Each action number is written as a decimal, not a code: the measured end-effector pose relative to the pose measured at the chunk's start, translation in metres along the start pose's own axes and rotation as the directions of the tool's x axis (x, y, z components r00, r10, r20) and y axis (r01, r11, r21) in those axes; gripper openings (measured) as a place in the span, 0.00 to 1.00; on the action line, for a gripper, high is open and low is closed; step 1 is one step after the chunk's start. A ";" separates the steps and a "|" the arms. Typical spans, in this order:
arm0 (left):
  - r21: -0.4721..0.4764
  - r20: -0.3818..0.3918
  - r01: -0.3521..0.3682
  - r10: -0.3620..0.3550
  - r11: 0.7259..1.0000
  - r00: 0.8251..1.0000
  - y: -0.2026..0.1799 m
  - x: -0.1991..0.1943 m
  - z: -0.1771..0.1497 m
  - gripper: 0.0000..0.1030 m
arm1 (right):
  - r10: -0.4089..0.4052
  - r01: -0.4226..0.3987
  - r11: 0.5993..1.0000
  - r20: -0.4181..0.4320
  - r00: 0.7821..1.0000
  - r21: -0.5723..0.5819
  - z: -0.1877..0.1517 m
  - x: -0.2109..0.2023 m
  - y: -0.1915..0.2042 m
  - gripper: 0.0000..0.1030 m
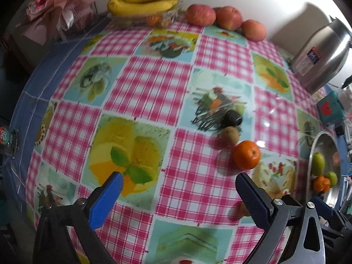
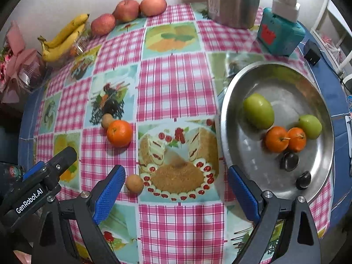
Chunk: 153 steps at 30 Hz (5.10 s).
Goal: Organize fruits
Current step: 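Lower both open tools toward the small tan round fruit and last tangerine, then grasp the small tan round fruit with the right tool, then grasp the last tangerine with the left tool while the right tool holds the tan fruit, then carry the tangerine and tan fruit over the steel bowl with both tools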
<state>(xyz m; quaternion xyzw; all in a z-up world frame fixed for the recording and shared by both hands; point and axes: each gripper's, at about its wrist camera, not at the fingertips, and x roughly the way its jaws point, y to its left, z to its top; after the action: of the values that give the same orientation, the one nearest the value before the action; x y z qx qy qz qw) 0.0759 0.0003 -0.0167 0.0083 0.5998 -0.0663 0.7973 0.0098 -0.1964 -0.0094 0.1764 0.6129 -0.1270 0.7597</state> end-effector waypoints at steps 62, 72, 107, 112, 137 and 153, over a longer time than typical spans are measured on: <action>0.035 -0.155 -0.140 0.144 0.990 0.977 0.062 0.073 -0.007 1.00 | -0.101 0.092 0.992 -0.101 0.990 -0.084 -0.023 0.084 0.061 0.95; 0.017 -0.151 -0.147 0.148 0.989 0.977 0.073 0.070 -0.006 1.00 | -0.104 0.099 0.993 -0.077 0.992 -0.063 -0.021 0.090 0.061 1.00; -0.072 -0.047 0.004 -0.007 0.997 0.999 0.054 0.033 0.014 1.00 | -0.011 0.013 0.999 0.028 1.000 -0.049 -0.010 0.018 0.067 0.26; -0.066 0.012 0.098 -0.097 0.993 0.995 0.035 0.024 0.021 1.00 | -0.032 0.036 0.998 0.094 0.995 -0.042 0.000 0.000 0.055 0.26; 0.113 -0.006 0.235 -0.236 0.965 0.972 -0.065 0.042 0.018 0.40 | -0.053 0.041 0.996 0.146 0.988 0.082 0.011 -0.022 -0.020 0.26; 0.093 0.084 0.268 -0.275 0.959 0.958 -0.069 0.001 0.023 0.39 | -0.040 0.025 0.993 0.135 0.990 0.112 0.013 -0.020 -0.033 0.26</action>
<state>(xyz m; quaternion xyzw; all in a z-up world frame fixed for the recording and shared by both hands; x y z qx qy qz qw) 0.0901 -0.0699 -0.0067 -0.0451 0.5530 -0.1997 0.8076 0.0036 -0.2328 0.0087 0.1987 0.5542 -0.1848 0.7869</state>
